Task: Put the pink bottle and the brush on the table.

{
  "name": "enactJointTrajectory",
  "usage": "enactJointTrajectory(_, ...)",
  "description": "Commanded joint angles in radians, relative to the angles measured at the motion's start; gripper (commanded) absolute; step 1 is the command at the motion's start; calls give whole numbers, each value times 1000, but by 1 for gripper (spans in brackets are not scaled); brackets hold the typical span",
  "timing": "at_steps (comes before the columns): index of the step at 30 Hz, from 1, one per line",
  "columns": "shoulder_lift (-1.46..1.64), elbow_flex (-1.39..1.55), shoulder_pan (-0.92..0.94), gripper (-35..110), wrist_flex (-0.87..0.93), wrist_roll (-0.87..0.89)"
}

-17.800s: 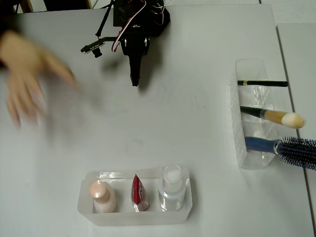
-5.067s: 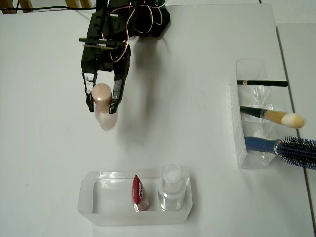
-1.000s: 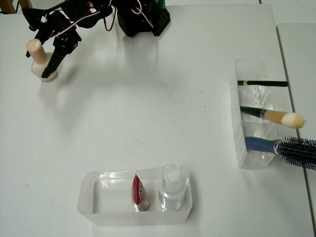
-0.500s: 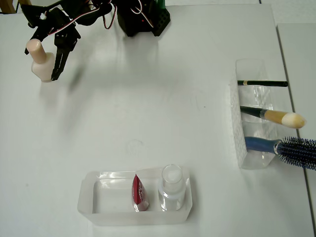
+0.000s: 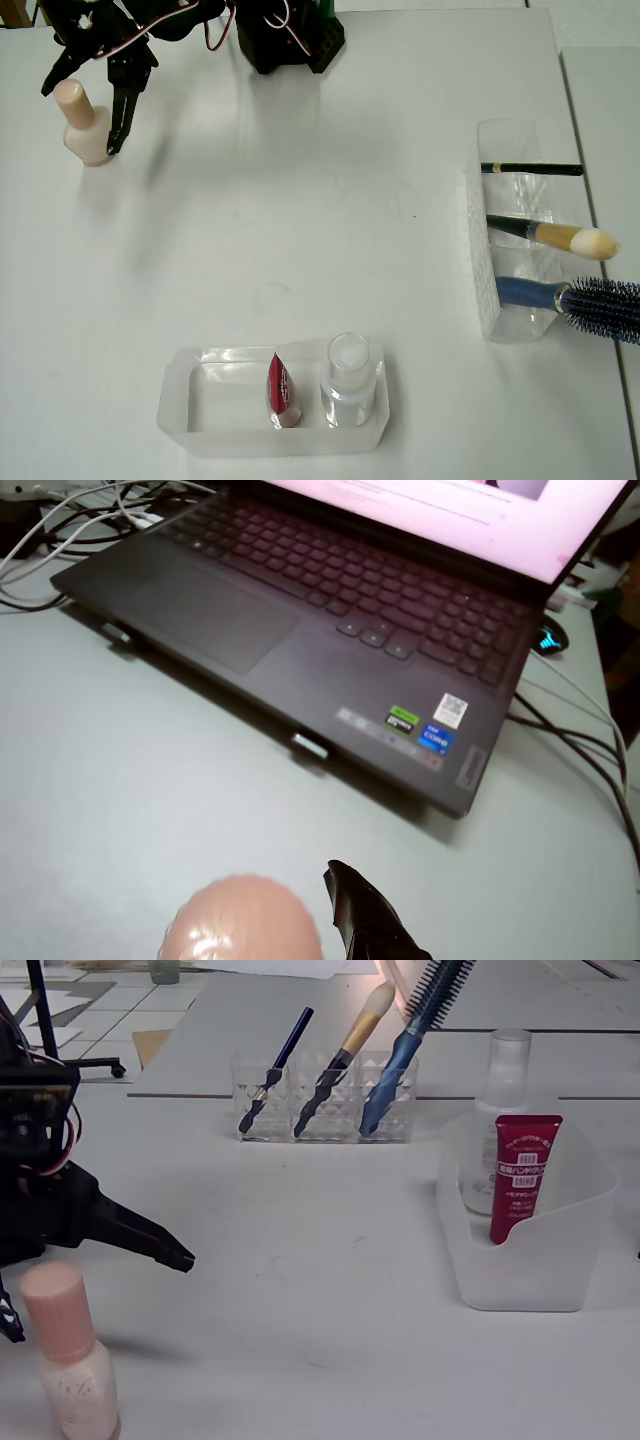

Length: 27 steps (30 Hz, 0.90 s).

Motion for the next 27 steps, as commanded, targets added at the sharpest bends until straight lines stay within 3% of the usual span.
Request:
enactJointTrajectory(1,55,-77,2,65,54,-26)
enactJointTrajectory(19,156,-531,-31,61,782,-28)
enactJointTrajectory(27,249,-641,-166,53,1042,-6)
